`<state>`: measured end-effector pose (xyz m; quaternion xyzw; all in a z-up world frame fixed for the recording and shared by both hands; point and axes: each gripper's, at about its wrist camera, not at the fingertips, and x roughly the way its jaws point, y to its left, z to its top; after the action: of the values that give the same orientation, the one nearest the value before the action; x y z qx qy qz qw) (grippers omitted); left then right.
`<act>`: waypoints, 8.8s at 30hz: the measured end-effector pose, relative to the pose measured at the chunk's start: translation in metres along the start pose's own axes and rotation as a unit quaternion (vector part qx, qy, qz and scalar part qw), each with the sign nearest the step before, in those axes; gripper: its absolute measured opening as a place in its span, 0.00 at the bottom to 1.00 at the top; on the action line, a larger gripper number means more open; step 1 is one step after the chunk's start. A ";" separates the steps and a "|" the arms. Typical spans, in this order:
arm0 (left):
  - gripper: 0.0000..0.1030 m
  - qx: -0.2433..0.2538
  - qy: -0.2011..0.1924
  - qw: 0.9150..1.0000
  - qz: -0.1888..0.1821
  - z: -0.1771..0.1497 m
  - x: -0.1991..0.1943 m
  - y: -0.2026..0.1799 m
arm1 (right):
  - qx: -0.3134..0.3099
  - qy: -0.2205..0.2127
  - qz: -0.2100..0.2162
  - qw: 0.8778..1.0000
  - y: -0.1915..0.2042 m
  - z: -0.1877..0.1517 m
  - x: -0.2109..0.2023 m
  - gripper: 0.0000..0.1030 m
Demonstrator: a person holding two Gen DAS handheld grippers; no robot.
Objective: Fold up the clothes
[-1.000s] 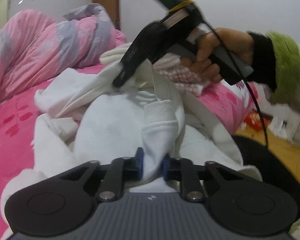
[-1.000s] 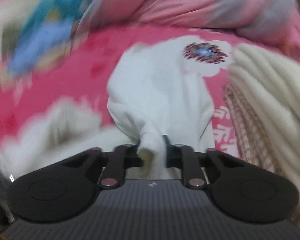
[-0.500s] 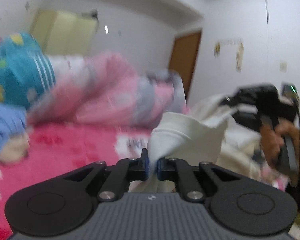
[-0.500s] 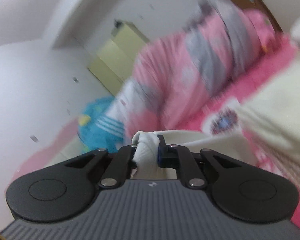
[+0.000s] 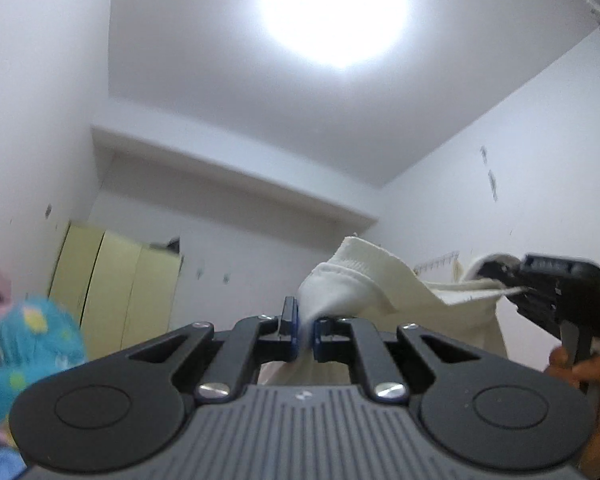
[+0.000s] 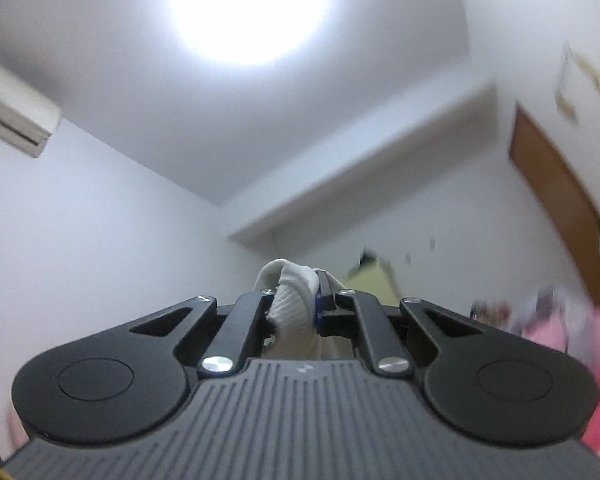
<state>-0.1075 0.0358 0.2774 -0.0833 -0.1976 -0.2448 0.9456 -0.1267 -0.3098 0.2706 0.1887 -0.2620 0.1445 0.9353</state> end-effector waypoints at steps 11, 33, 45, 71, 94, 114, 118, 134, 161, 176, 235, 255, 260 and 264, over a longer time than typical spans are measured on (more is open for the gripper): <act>0.08 0.061 -0.027 0.997 0.025 0.031 0.000 -0.034 | -0.071 -0.045 -0.004 0.996 0.020 0.039 -0.008 0.05; 0.08 0.047 0.159 0.981 0.098 -0.238 0.217 0.111 | -0.063 0.139 -0.085 0.985 -0.118 -0.182 0.227 0.05; 0.31 -0.032 0.491 0.847 0.202 -0.560 0.308 0.265 | 0.057 0.506 -0.196 0.838 -0.293 -0.523 0.308 0.27; 0.87 -0.111 0.318 0.917 0.215 -0.134 0.069 0.262 | 0.241 0.457 -0.057 0.854 -0.182 -0.269 0.087 0.82; 0.80 -0.161 0.454 0.867 0.128 -0.332 -0.039 0.110 | 0.269 0.566 -0.106 0.772 -0.094 -0.311 -0.118 0.85; 0.11 -0.017 0.482 0.836 0.262 -0.291 0.000 0.199 | 0.324 0.571 -0.142 0.741 -0.130 -0.338 -0.132 0.85; 0.17 0.056 0.394 0.831 0.388 -0.222 0.029 0.267 | 0.313 0.563 -0.147 0.751 -0.136 -0.335 -0.130 0.85; 0.72 0.033 0.389 0.879 0.275 -0.242 -0.032 0.187 | 0.295 0.513 -0.133 0.795 -0.135 -0.329 -0.082 0.86; 0.03 -0.099 0.480 0.858 0.155 -0.306 -0.088 0.101 | 0.426 0.437 -0.170 0.773 -0.173 -0.338 -0.090 0.09; 0.67 -0.079 0.425 0.896 0.096 -0.286 -0.094 0.077 | 0.355 0.527 -0.117 0.763 -0.104 -0.367 -0.039 0.48; 0.62 -0.101 0.472 0.868 0.117 -0.321 -0.078 0.060 | 0.354 0.450 -0.155 0.805 -0.153 -0.314 -0.098 0.37; 0.07 -0.346 0.393 0.839 0.149 -0.293 -0.073 0.138 | 0.231 0.468 -0.176 0.835 -0.198 -0.292 -0.027 0.04; 0.07 -0.389 0.364 0.832 0.151 -0.261 -0.106 0.167 | 0.130 0.450 -0.142 0.872 -0.170 -0.211 -0.010 0.03; 0.08 -0.368 0.427 0.806 0.180 -0.288 -0.130 0.170 | 0.115 0.510 -0.145 0.840 -0.159 -0.218 -0.040 0.03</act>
<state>-0.0319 0.1658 -0.0485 -0.3458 0.3498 -0.1353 0.8601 -0.0055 -0.3643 0.0322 0.2304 0.3012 0.1119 0.9185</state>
